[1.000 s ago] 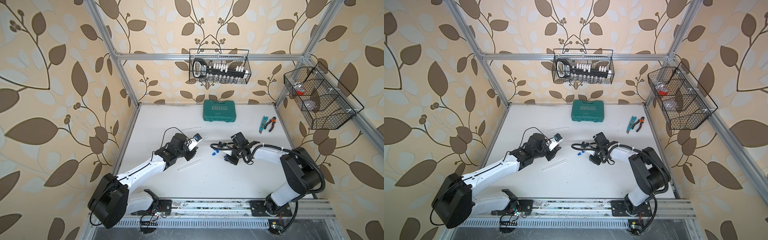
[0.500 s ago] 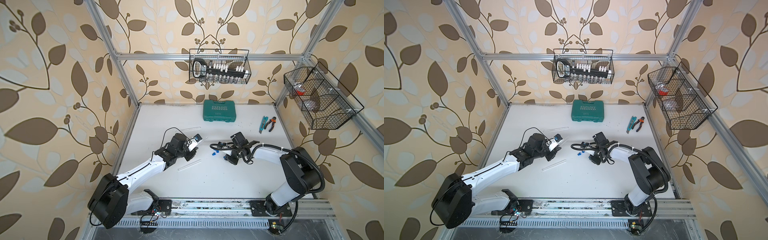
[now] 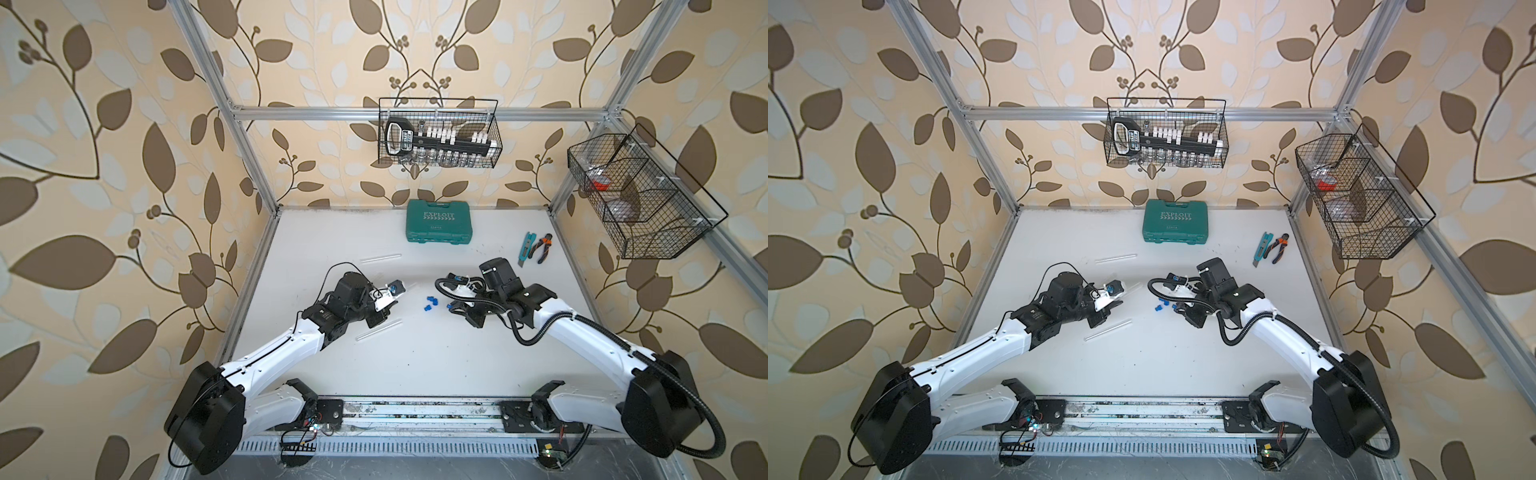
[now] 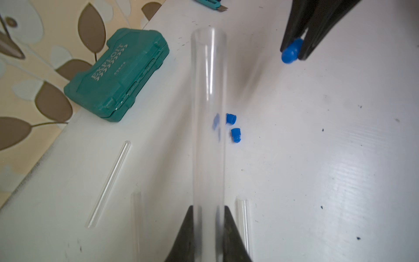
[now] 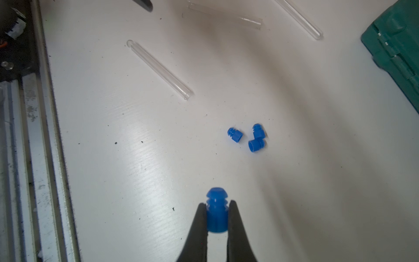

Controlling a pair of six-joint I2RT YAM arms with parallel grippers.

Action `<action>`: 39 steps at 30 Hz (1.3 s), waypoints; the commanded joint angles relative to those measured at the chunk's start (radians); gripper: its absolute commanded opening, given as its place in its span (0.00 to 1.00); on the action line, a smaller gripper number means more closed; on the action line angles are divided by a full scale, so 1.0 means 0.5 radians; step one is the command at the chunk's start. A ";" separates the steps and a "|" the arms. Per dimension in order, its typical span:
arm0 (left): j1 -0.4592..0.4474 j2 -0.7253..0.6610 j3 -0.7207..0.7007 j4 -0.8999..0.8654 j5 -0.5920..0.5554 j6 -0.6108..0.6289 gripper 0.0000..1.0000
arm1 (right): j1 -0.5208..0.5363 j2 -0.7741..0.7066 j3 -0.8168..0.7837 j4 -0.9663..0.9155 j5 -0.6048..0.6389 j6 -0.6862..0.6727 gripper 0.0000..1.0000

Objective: Insert stoppers into test tubes
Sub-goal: Pick up the stopper from the center of the board, then insert the stopper into the test tube.

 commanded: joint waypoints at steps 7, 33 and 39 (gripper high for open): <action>-0.018 -0.052 -0.057 0.055 0.061 0.697 0.00 | 0.157 0.006 0.317 -0.435 -0.273 0.433 0.09; -0.034 -0.107 -0.239 0.357 0.051 1.028 0.00 | 0.365 0.492 0.844 -0.655 -0.288 0.407 0.05; -0.033 -0.112 -0.233 0.363 0.060 1.022 0.00 | 0.374 0.508 0.850 -0.655 -0.279 0.406 0.05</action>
